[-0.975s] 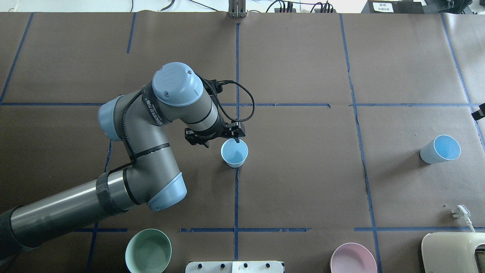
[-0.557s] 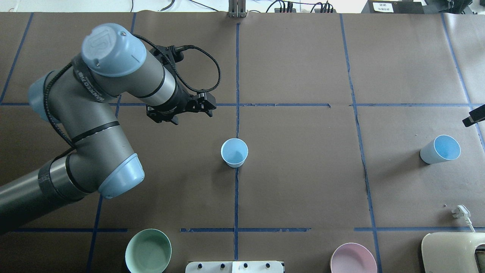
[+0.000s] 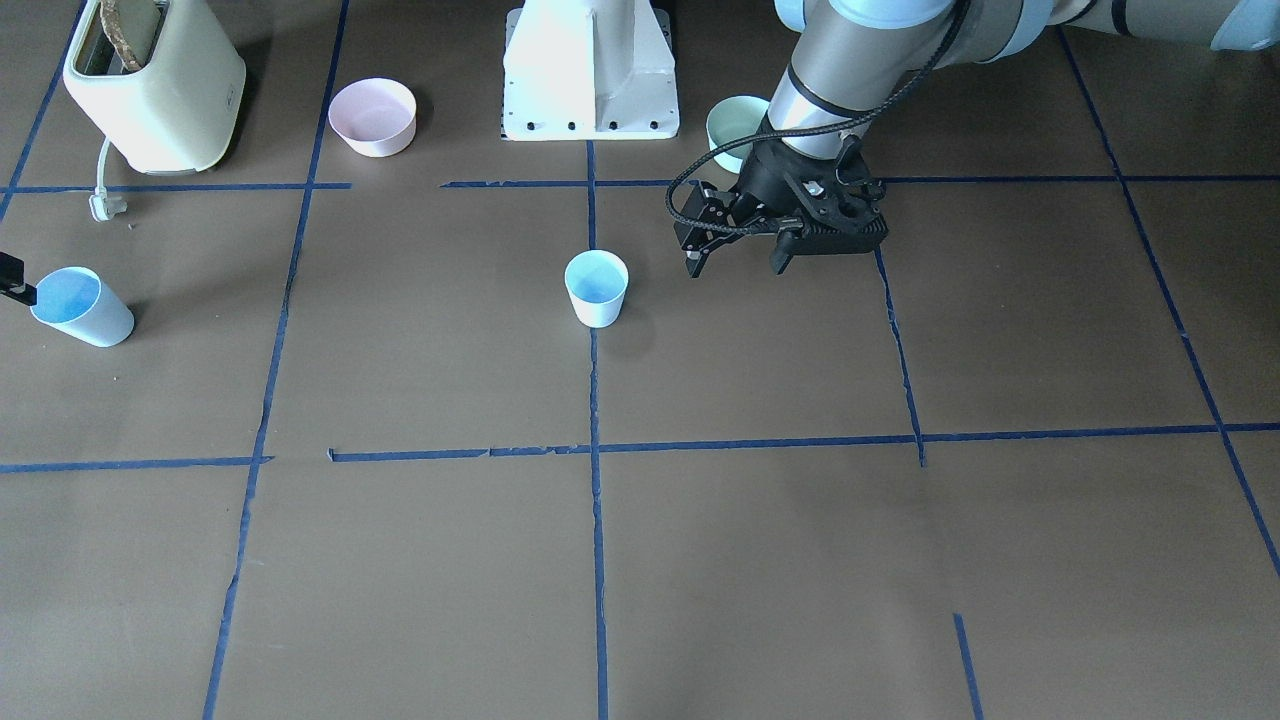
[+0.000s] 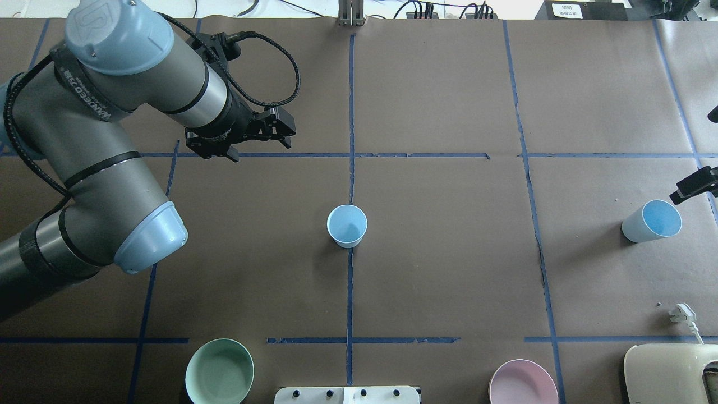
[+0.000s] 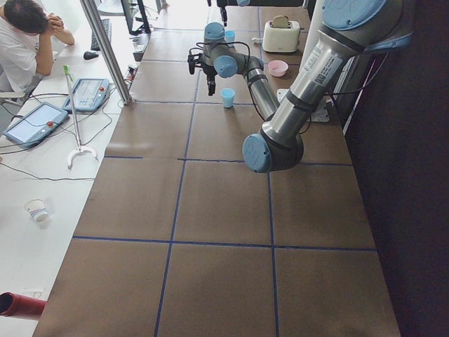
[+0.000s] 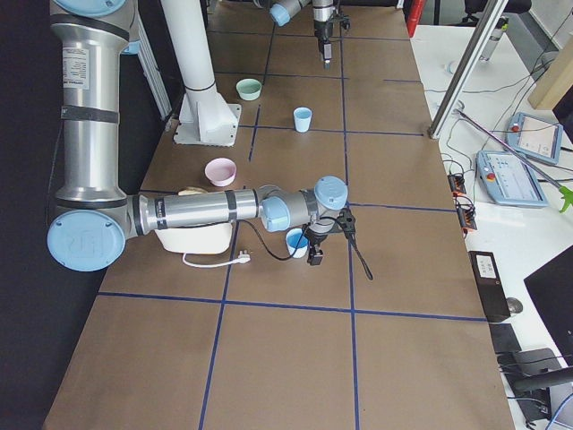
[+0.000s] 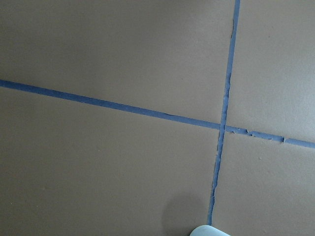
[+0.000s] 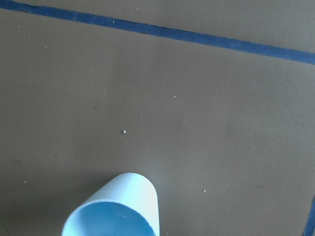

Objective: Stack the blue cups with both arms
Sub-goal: 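Grasp the other light blue cup with the right gripper while the left arm withdraws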

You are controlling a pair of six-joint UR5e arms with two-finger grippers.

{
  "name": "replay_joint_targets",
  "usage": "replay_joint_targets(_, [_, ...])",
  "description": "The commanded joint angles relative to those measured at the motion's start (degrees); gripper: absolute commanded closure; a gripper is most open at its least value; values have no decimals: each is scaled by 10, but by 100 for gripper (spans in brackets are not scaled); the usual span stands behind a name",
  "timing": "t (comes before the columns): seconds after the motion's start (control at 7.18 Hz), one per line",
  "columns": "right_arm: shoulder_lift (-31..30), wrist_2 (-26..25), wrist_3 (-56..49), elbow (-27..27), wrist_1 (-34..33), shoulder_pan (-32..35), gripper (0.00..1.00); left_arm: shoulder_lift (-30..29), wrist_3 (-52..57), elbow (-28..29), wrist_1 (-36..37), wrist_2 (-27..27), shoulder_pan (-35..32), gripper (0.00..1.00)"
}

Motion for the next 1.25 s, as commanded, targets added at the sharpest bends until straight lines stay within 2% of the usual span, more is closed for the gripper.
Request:
replay_joint_targets(0.0, [0, 0, 0, -12, 0, -17, 0, 0, 1, 0, 0, -3, -1, 0])
replay_joint_targets(0.56, [9, -1, 1, -38, 0, -50, 2, 1, 1, -1, -1, -2, -2, 0])
replay_joint_targets(0.7, [9, -3, 1, -44, 0, -55, 10, 0, 1, -2, -1, -3, -2, 0])
replay_joint_targets(0.84, [8, -3, 1, -44, 0, -55, 58, 0, 1, -3, -1, -2, -2, 0])
replay_joint_targets(0.98, [8, -7, -1, -42, 1, -55, 98, 1, 1, -2, -1, -2, -7, 0])
replay_joint_targets(1.11, [8, -7, -2, -29, 1, -55, 100, 1, 1, -5, -2, -3, -12, 0])
